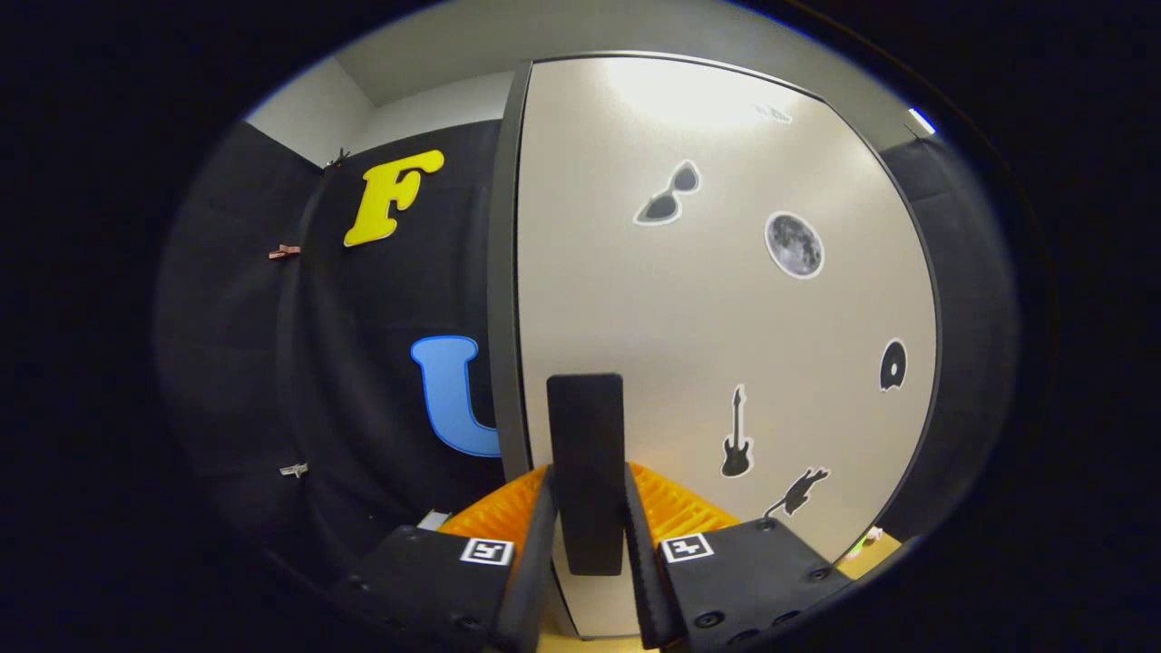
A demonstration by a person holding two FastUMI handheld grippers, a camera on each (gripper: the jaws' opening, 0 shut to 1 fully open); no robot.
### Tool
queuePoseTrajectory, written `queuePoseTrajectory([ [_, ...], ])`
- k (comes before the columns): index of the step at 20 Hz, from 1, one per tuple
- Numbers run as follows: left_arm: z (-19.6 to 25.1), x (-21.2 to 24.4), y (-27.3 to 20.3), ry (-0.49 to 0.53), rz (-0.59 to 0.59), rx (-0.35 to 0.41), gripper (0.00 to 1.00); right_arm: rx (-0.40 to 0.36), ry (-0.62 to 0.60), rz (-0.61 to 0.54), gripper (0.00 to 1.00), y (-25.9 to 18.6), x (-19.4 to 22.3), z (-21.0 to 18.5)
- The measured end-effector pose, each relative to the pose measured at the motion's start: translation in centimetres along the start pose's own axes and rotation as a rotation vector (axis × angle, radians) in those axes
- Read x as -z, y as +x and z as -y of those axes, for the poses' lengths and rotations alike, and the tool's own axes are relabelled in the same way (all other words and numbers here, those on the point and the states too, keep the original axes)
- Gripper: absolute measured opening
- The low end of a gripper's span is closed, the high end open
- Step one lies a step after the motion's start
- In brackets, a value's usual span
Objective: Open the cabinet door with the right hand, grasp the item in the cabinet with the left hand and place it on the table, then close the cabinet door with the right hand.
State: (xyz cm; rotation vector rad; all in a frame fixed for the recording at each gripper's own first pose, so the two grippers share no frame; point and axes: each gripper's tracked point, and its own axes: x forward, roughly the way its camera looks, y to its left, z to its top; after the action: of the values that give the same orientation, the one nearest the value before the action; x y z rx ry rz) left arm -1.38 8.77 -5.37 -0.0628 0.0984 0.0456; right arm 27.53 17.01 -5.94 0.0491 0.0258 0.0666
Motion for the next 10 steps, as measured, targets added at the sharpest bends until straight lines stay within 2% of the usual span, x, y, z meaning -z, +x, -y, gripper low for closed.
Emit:
queuePoseTrajectory([
  [1,-0.1,0.1,0.0,-0.001,-0.002,-0.009,0.95,0.003,-0.008,-0.012,0.36,0.3,0.2,0.2],
  [2,-0.1,0.1,-0.1,-0.002,-0.002,-0.012,0.95,0.006,-0.014,-0.016,0.35,-0.1,0.2,0.2],
  [4,0.1,-0.2,-0.5,0.002,0.001,-0.013,0.95,-0.021,-0.002,-0.052,0.2,-0.1,0.4,0.1],
  [7,0.5,-0.7,-0.6,-0.007,0.015,-0.01,0.95,-0.089,0.007,-0.088,0.2,-1.3,0.5,0.1],
  [10,1.6,-0.9,-1.0,-0.004,0.017,0.01,0.95,-0.154,0.007,-0.099,0.2,-4.9,0.2,0.4],
])
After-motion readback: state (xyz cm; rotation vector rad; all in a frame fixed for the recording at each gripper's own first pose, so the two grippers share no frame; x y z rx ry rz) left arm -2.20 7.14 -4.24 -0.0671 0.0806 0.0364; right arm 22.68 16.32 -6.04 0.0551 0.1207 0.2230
